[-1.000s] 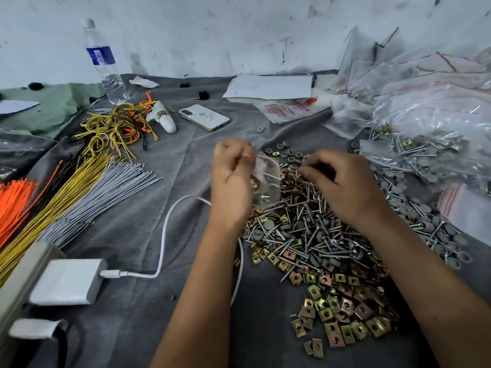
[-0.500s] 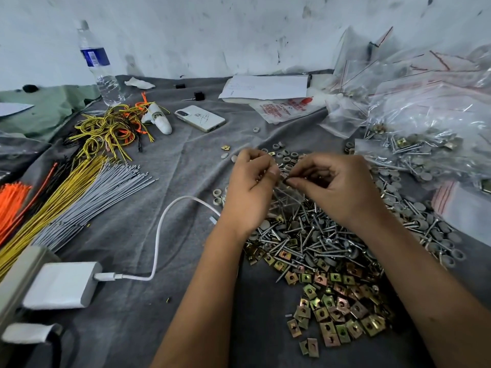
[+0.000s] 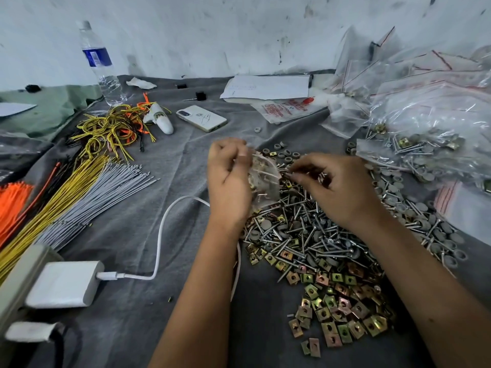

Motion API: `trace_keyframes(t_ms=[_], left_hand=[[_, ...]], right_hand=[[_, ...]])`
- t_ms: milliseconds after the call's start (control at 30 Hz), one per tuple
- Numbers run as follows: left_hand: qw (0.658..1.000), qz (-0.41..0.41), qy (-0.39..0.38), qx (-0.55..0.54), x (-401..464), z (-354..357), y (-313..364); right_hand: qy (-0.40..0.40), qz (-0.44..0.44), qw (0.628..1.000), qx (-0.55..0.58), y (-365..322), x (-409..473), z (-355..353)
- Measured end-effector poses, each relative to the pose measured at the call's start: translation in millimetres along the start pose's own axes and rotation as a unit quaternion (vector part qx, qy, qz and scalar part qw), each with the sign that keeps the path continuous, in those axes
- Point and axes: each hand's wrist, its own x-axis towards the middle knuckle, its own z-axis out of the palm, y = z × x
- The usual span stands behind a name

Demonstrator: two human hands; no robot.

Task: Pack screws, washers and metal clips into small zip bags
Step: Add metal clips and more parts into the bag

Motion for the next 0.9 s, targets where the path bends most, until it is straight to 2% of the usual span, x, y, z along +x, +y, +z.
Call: trace_keyframes(t_ms=[67,167,300,500,767,900], left_hand=[[0.993,-0.038,0.076,-0.075,3.7,-5.4,-0.5],[0.962,-0.087,0.163,-0.199,8.8,-12.5,0.6],[0.94,-0.094,0.225,-0.239,12.8,-17.0,3.9],[0.939,-0.097,0.228,-0.238,12.8,-16.4,5.2],[0.938,-0.089,0.229,-0.243,15.4,-19.2,-2.1],[0.935,-0.092,0.236,-0.248,16.3,-18.9,-3.2]], right_hand=[[-0.081,-0.044,0.992,-0.089,1.1,0.6,5.5],[-0.19,-0.077,0.964,-0.171,-3.0,3.1,12.8],[-0.238,-0.077,0.946,-0.207,-9.9,6.2,16.8],[-0.257,-0.044,0.936,-0.237,-10.9,8.3,17.4],[-0.227,-0.043,0.957,-0.176,-14.4,2.3,17.9],[-0.15,0.014,0.983,-0.103,-14.1,0.1,17.0]])
